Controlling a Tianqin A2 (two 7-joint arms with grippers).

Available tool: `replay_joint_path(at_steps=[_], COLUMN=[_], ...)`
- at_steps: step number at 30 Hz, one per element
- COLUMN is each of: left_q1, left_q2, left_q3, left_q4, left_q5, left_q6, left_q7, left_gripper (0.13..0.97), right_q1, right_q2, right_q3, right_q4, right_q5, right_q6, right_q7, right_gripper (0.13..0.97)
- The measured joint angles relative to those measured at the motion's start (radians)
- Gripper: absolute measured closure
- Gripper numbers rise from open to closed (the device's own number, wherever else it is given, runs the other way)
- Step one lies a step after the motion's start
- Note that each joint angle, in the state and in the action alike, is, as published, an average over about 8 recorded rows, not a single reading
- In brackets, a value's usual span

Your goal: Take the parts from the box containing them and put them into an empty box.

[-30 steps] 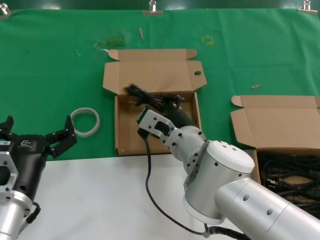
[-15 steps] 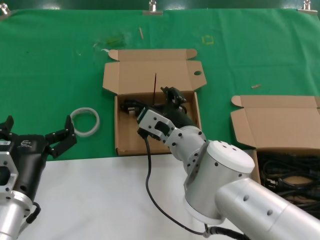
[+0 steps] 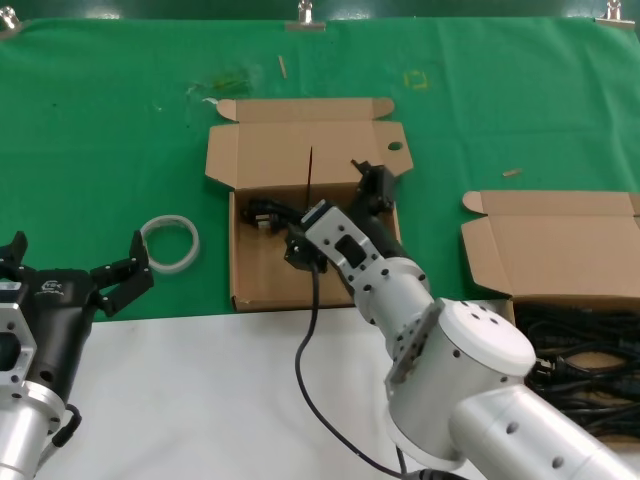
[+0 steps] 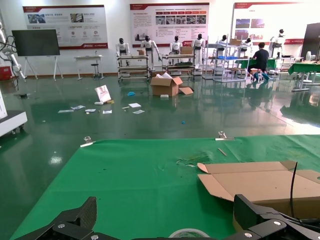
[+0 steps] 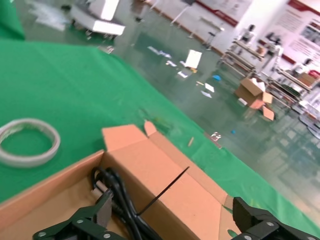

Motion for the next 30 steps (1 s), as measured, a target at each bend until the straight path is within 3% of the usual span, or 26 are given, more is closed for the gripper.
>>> replay_joint_path(at_steps=[3,11,20,30], left_q1=[0.0,0.0,0.0,0.0], left_q2=[0.0,0.0,0.0,0.0], left_q3=[0.0,0.0,0.0,0.0], left_q4=[0.0,0.0,0.0,0.0], left_q5=[0.0,0.0,0.0,0.0], left_q6=[0.0,0.0,0.0,0.0], left_q7=[0.0,0.0,0.0,0.0], left_gripper=[0.132,0.132,0.132,0.132], right_q1=[-0.028,-0.102,-0.187,-0.28], right_q2=[0.0,0.0,0.0,0.0], right_q3=[0.036,0.13,0.237,0.356], right_q4=[0.019,0.068,0.125,0.187], right_q5=[-0.038,-0.139,-0.254,-0.382], right_q6=[-0.022,-0.08,-0.146,-0.219], right_q7=[0.056,0.203,0.371,0.557], right_gripper=[0.328,0.199,0.136,0.129])
